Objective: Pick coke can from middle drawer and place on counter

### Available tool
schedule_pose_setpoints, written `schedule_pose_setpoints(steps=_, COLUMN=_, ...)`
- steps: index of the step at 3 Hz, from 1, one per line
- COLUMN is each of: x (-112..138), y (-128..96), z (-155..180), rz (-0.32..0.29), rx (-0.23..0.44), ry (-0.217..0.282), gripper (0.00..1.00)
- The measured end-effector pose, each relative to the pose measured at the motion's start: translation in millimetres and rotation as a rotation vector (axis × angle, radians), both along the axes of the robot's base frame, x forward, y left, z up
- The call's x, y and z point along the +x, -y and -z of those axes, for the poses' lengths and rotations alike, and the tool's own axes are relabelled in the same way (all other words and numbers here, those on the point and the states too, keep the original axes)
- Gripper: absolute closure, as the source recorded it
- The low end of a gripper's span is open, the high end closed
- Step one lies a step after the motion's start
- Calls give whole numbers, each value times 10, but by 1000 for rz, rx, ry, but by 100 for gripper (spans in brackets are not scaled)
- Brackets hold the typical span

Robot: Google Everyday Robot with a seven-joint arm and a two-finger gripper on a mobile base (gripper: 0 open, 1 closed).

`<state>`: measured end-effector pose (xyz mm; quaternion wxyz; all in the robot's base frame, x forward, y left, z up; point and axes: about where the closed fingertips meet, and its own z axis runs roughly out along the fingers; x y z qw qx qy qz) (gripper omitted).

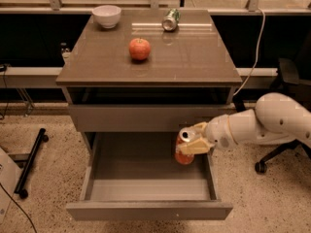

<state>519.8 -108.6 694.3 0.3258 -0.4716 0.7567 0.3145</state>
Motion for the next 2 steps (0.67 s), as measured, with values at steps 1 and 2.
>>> schedule_pose_setpoints(steps=1, x=-21, y=61, z=-745, rz=-80, rx=19, ry=38, gripper=100)
schedule_pose_setpoints(steps=2, x=60, y=40, z=-1505, rz=-156, rx=11, ry=106, gripper=100)
